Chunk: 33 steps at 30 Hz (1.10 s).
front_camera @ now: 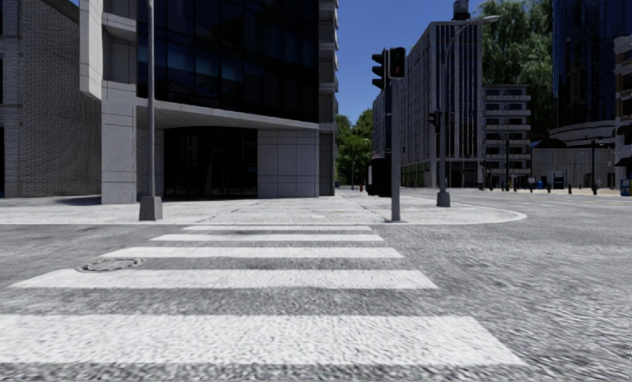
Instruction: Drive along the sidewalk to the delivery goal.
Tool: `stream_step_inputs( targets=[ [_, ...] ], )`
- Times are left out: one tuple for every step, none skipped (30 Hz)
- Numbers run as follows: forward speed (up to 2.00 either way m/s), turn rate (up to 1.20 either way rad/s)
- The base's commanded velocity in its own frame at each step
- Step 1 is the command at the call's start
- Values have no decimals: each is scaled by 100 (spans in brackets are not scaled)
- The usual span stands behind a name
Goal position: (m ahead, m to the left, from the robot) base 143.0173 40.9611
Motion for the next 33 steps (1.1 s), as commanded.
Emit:
stream_step_inputs(
  targets=[
    [119, 0],
    [119, 0],
    [119, 0],
    [122, 0],
    [130, 0],
    [130, 0],
    [161, 0],
    [200, 0],
    [200, 0],
    [200, 0],
    [200, 0],
    [200, 0],
    [200, 0],
    [200, 0],
    [200, 0],
    [200, 0],
    [200, 0],
    [200, 0],
    [200, 0],
    [200, 0],
    [200, 0],
    [200, 0],
    [200, 0],
    [200, 0],
    [200, 0],
    [200, 0],
    [200, 0],
    [200, 0],
    [200, 0],
    [200, 0],
    [200, 0],
    [200, 0],
    [200, 0]
  ],
)
